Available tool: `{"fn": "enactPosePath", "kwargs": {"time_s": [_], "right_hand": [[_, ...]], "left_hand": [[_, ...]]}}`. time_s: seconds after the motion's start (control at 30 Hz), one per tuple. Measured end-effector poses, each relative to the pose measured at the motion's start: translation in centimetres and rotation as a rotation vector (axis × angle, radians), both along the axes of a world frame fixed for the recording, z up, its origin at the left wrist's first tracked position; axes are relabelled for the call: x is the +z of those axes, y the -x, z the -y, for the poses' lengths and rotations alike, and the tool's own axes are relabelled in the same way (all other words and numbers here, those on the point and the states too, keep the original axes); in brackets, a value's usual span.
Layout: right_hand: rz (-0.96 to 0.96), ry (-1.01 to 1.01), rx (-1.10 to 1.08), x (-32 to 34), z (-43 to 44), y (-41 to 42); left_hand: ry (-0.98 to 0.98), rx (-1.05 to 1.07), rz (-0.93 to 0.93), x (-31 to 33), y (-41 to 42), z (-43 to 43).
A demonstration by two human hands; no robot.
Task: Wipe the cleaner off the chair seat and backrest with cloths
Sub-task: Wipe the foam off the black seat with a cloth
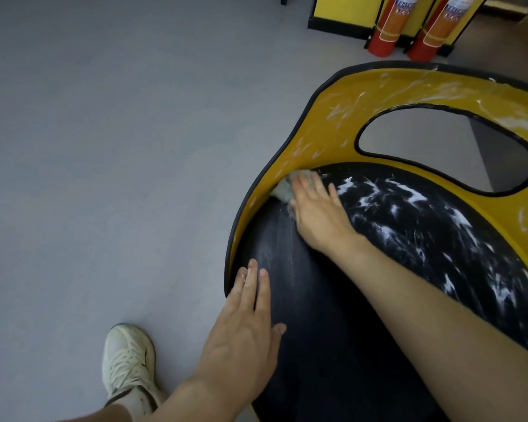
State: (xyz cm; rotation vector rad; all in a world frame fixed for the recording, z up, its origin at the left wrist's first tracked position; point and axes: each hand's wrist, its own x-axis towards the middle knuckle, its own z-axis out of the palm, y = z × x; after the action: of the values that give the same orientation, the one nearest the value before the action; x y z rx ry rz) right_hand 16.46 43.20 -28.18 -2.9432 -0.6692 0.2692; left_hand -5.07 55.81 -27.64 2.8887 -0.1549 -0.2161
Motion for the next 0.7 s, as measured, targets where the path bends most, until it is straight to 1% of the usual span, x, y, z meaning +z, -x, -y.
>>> {"fn": "enactPosePath", "kwargs": {"time_s": [0.03,0.1,0.13,0.2,0.23,0.27,0.37,0.4,0.43,0.47,0.5,0.53,0.6,0.63,0.67,0.7], "right_hand": [[0.003,0.0,-0.033,-0.2,-0.3,-0.9],[0.012,-0.04,-0.063,-0.6,-0.7,-1.2],[0.014,-0.064,-0.065,-0.5,-0.7,-0.6],[0.025,-0.076,-0.048,-0.2,-0.7,1.6],[0.021,-0.063,-0.033,0.1,-0.6,3.0],[0.01,-0.045,-0.016,0.5,-0.5,4.4],[-0.035,-0.014,0.054,1.6,0.2,8.7],[-0.06,-0.016,0.078,1.8,0.6,10.0],[-0.078,-0.017,0.093,1.9,1.0,11.2],[-0.081,-0.013,0.1,1.8,1.3,12.0],[-0.077,0.004,0.107,1.6,1.5,12.4],[-0.07,0.028,0.115,1.4,1.6,12.4],[-0.05,0.06,0.114,0.9,1.7,11.0],[-0.048,0.066,0.103,0.7,1.7,9.7],[-0.043,0.065,0.08,0.5,1.8,8.2],[-0.033,0.058,0.04,0.5,2.0,6.2]], "left_hand": [[0.004,0.005,0.005,-0.2,0.0,-0.1],[0.073,0.05,-0.083,-0.1,-0.3,-0.1],[0.069,0.058,-0.088,0.4,-0.5,0.0],[0.038,0.031,-0.015,0.8,-0.5,0.3],[0.061,0.043,-0.036,0.8,-0.4,0.2],[0.056,0.025,0.0,0.9,-0.6,0.2],[0.077,0.037,-0.073,1.9,-0.8,0.2],[0.074,0.033,0.013,1.6,-0.6,0.2],[0.093,0.05,-0.078,1.9,-0.4,0.0],[0.099,0.065,-0.092,2.1,-0.6,0.0],[0.098,0.064,-0.019,2.1,-0.9,0.0],[0.048,0.058,0.03,2.5,-1.0,0.1],[0.045,0.063,-0.118,3.4,-1.2,0.4],[0.013,0.065,-0.205,4.1,-1.5,0.6],[-0.007,0.05,-0.234,4.6,-2.0,0.9],[-0.009,0.041,-0.215,5.2,-2.7,1.4]]}}
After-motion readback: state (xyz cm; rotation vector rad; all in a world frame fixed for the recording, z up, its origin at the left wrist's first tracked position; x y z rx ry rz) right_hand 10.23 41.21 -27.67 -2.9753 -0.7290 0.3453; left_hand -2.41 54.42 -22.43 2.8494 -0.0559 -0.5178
